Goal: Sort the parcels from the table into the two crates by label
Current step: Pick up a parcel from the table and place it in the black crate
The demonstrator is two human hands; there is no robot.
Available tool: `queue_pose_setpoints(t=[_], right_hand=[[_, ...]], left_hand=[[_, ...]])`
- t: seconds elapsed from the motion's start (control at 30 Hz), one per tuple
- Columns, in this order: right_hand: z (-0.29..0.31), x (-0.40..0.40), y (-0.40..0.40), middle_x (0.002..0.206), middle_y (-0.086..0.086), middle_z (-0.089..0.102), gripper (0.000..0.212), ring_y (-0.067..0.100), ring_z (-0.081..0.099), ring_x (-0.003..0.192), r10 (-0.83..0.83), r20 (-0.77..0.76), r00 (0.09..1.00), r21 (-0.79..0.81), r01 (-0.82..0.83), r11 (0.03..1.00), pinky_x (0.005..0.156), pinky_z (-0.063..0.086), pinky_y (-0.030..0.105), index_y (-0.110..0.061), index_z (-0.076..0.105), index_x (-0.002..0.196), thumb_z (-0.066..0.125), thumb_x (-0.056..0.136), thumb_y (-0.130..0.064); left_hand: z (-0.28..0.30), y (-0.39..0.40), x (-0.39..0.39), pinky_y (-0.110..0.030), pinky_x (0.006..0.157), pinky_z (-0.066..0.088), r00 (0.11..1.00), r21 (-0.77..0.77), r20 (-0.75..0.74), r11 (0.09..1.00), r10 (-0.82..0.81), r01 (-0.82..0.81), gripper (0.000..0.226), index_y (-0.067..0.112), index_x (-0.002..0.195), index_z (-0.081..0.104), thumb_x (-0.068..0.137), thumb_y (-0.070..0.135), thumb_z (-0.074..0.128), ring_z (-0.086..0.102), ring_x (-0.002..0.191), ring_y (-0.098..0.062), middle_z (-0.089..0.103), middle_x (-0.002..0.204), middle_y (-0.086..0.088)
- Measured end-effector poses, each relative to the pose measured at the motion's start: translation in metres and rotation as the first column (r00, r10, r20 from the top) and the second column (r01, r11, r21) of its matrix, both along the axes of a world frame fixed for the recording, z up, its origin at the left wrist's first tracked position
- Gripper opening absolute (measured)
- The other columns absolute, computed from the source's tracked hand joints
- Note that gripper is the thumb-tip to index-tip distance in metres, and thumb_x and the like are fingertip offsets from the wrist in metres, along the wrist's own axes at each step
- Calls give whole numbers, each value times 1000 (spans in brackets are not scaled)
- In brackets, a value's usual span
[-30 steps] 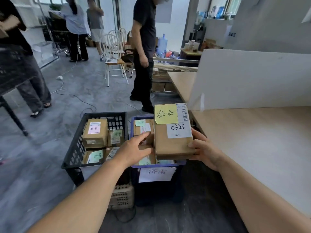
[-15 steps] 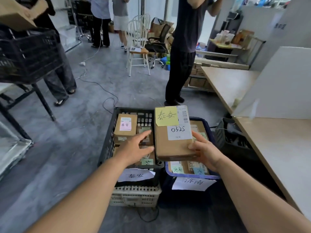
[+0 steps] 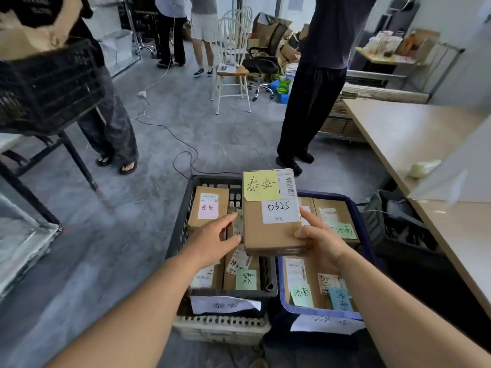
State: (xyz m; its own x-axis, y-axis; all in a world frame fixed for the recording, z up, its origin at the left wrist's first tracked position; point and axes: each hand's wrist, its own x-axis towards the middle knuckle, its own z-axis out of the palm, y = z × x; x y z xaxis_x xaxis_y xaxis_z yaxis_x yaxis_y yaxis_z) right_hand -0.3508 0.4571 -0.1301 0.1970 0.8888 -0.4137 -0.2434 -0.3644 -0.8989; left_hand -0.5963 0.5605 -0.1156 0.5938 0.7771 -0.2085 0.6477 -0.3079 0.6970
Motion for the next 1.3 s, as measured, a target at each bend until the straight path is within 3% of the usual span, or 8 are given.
queue_pose_setpoints(t=[0.3,0.43,0.57,0.7,0.87,0.97,1.1,1.3], right_hand=[[-22,47,74,122,5,62,75,28,62,97,-38,27,999,-43,39,998,74,55,41,-47,54,130,66,63,-15],[-41,51,103,120,2,63,68,25,60,99,-37,14,999,-70,38,997,74,53,38,-45,52,133,61,80,-3],[-65,49,128,128,6,60,84,27,60,99,-47,17,999,-115,48,992,76,53,39,-45,49,138,67,61,-16],[-87,46,151,130,4,59,87,28,60,106,-55,9,998,-125,55,991,74,53,36,-45,46,140,67,60,-17],[-121,44,181,135,-4,54,78,25,54,117,-63,48,997,-166,70,984,87,52,44,-53,42,139,67,76,-14],[-145,40,197,132,-9,55,70,20,54,115,-63,38,997,-209,69,975,83,51,44,-52,35,144,63,90,-17],[-177,34,212,140,-10,50,67,20,50,122,-17,106,994,-258,44,965,105,44,53,-53,24,148,60,95,-32],[-209,27,237,144,-7,45,62,23,46,127,15,252,968,-281,58,958,105,44,52,-44,16,153,47,102,-28]], left_hand=[[-24,73,58,-40,112,33,999,-45,-43,999,1,-3,56,43,147,24,97,40,48,33,139,-15,31,153,12],[-44,95,66,-38,109,34,999,-111,-41,993,31,-36,51,42,148,24,100,38,42,37,137,-16,31,154,9],[-63,119,72,-39,111,33,997,-143,-43,988,58,-64,50,38,149,22,102,41,35,34,138,-17,33,153,5],[-85,143,79,-33,104,36,995,-139,-89,988,52,-64,51,38,150,18,102,44,32,38,135,-16,35,152,8],[-116,167,86,-29,102,33,994,-206,-67,974,83,-95,55,36,152,13,102,38,36,38,135,-16,34,153,5],[-142,181,87,-28,101,33,993,-224,-88,970,78,-96,56,36,152,12,102,38,37,39,134,-16,34,152,5],[-179,194,87,-30,103,35,990,-243,-116,964,80,-106,58,35,152,12,101,37,39,41,133,-18,34,153,3],[-216,210,96,-32,99,41,981,-173,-177,979,77,-108,59,31,153,9,101,36,38,48,126,-20,40,150,-2]])
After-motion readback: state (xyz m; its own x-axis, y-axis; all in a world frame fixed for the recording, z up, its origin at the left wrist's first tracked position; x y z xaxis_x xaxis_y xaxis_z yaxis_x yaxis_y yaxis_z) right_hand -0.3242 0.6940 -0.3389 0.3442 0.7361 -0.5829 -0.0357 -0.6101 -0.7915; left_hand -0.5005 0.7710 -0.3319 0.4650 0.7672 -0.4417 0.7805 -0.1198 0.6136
